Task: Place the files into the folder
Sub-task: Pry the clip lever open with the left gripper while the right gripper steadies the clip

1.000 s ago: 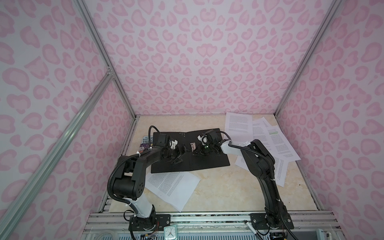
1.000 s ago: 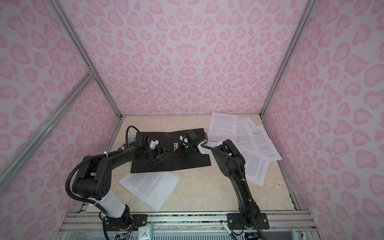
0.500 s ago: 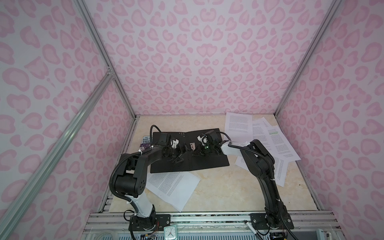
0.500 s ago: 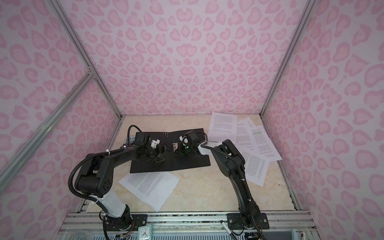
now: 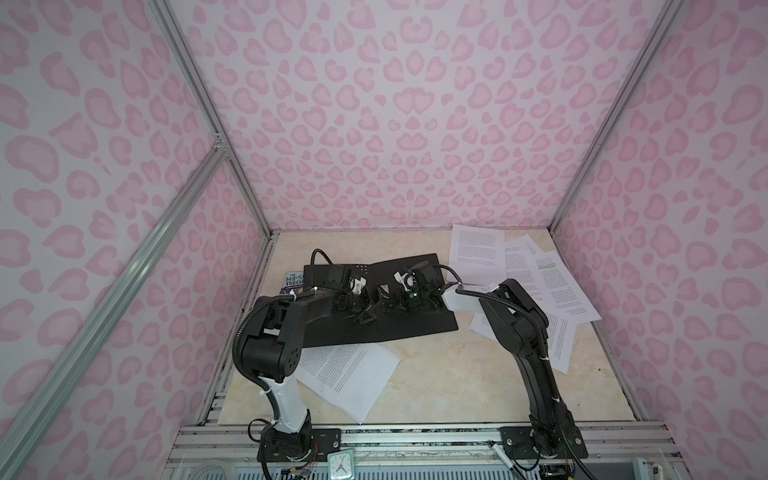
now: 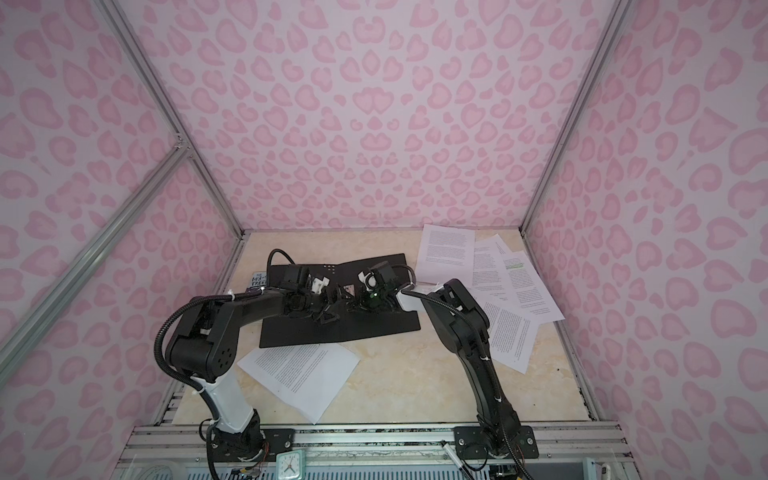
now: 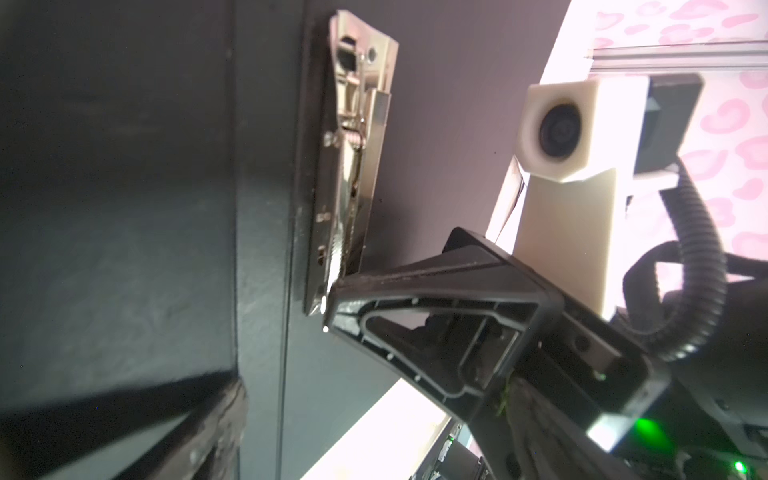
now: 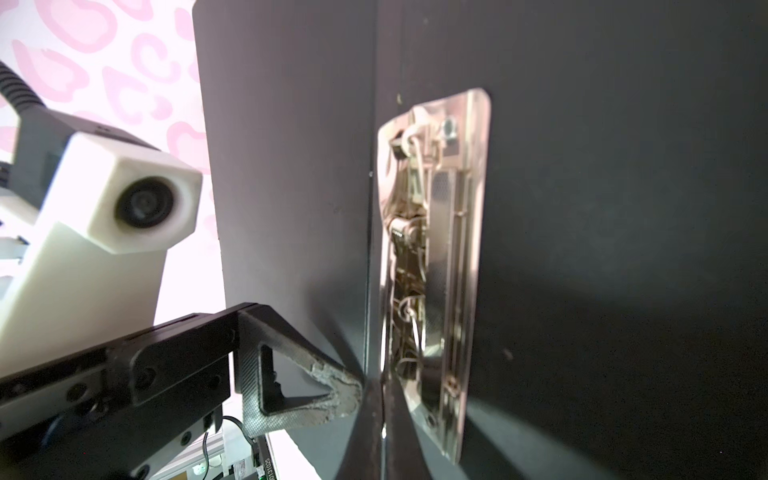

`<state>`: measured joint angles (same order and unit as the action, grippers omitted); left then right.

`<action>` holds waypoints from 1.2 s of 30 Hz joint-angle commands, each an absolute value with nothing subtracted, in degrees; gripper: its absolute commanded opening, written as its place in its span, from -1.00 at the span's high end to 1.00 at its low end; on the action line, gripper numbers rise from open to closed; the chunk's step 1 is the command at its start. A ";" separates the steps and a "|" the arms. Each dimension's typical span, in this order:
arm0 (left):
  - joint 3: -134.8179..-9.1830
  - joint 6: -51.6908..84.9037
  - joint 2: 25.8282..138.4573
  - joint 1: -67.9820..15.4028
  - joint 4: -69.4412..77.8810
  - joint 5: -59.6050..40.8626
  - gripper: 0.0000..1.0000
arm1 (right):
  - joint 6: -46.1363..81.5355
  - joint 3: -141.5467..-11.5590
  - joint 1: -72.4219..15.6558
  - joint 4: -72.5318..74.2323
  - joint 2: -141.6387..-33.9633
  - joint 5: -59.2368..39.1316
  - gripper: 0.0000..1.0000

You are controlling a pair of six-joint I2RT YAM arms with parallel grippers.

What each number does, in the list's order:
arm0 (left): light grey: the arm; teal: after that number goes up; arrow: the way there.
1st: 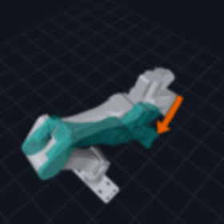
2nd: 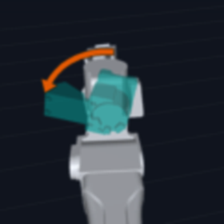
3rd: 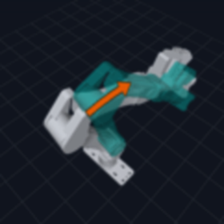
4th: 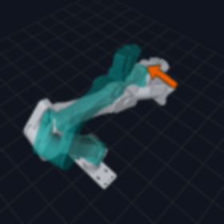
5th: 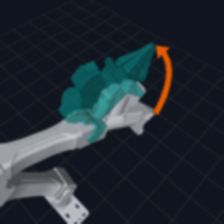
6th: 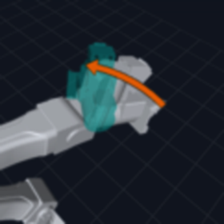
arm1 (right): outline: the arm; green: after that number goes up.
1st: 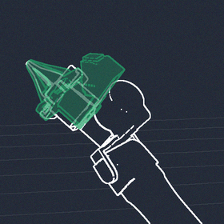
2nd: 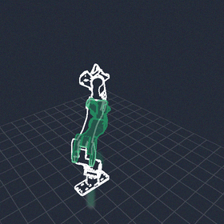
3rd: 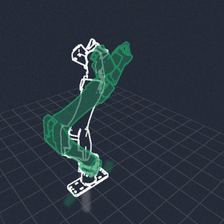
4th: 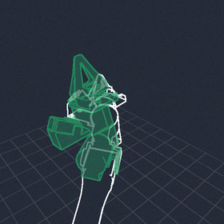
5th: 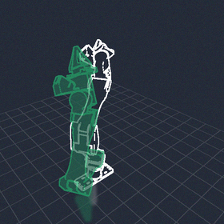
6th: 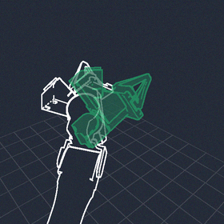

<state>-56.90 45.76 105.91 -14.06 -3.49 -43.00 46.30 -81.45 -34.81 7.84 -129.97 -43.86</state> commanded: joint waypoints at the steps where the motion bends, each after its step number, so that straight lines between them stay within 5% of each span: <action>1: -57.23 46.39 107.14 -14.24 -2.44 -42.69 -0.98 | 44.64 -80.48 -34.57 4.49 -130.96 -41.39 1.00; 15: -56.95 43.77 108.67 -14.24 -7.58 -38.63 -1.00 | 41.23 -76.86 -33.05 1.68 -132.56 -35.01 1.00; 21: -56.70 43.50 109.31 -14.24 -7.91 -37.97 -1.00 | 42.36 -77.11 -32.61 6.44 -128.85 -39.45 1.00; 28: -56.78 43.92 109.32 -14.23 -7.43 -37.77 -1.00 | 46.21 -74.25 -31.80 16.34 -125.38 -44.29 0.57; 36: -60.18 42.70 107.59 -14.23 -7.23 -42.01 -0.97 | 46.85 -70.44 -31.03 18.49 -124.39 -44.47 0.50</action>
<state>-58.85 43.92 108.20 -14.26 -2.68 -44.88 46.48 -71.35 -31.05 16.40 -124.88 -44.40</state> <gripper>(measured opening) 0.988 0.249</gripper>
